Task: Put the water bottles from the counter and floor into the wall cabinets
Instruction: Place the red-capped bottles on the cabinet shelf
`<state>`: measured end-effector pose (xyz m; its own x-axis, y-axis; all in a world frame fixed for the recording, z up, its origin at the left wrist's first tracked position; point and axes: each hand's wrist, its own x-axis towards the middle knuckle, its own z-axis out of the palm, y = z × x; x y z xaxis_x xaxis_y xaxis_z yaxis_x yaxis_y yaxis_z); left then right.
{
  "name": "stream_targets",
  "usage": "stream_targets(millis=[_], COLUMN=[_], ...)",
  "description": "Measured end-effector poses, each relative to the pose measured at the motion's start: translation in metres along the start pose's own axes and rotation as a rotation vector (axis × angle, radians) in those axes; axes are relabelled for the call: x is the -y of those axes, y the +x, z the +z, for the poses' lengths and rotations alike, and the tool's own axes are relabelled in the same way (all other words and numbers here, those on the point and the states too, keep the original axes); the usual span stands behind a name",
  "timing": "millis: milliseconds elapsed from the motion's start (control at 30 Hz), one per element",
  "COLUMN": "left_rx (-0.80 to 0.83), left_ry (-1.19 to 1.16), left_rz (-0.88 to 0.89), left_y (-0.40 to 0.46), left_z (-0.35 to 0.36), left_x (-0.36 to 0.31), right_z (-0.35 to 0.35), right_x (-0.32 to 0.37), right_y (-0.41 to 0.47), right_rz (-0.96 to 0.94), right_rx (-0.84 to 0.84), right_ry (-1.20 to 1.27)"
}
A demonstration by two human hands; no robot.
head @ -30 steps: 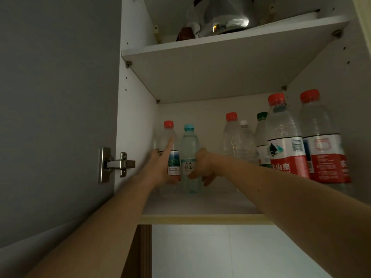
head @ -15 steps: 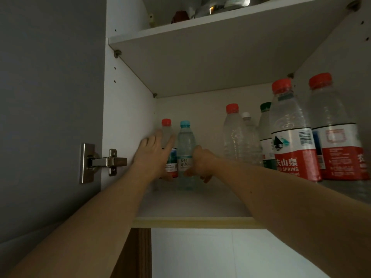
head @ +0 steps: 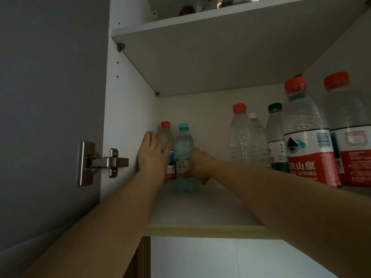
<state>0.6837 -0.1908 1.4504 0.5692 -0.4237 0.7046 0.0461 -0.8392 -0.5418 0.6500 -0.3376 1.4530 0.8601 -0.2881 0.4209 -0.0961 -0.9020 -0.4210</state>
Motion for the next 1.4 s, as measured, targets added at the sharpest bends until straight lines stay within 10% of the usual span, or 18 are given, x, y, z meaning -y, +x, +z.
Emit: stream_targets(millis=[433, 833, 1100, 1400], left_rx=[-0.167, -0.268, -0.170, 0.223], left_ry=[-0.144, -1.117, -1.594, -1.930], left_rz=[0.006, -0.084, -0.062, 0.128], left_y=[-0.014, -0.049, -0.042, -0.036], left_z=[-0.004, -0.046, -0.064, -0.075], left_x=[0.007, 0.014, -0.020, -0.030], right_z=[-0.015, -0.066, -0.057, -0.064], right_x=[0.004, -0.004, -0.025, -0.034], right_y=[-0.031, -0.176, -0.168, -0.165], right_rz=[-0.066, -0.457, 0.158, 0.151], right_rx=[0.001, -0.686, -0.379, -0.303], right_ry=[-0.065, -0.219, 0.261, 0.462])
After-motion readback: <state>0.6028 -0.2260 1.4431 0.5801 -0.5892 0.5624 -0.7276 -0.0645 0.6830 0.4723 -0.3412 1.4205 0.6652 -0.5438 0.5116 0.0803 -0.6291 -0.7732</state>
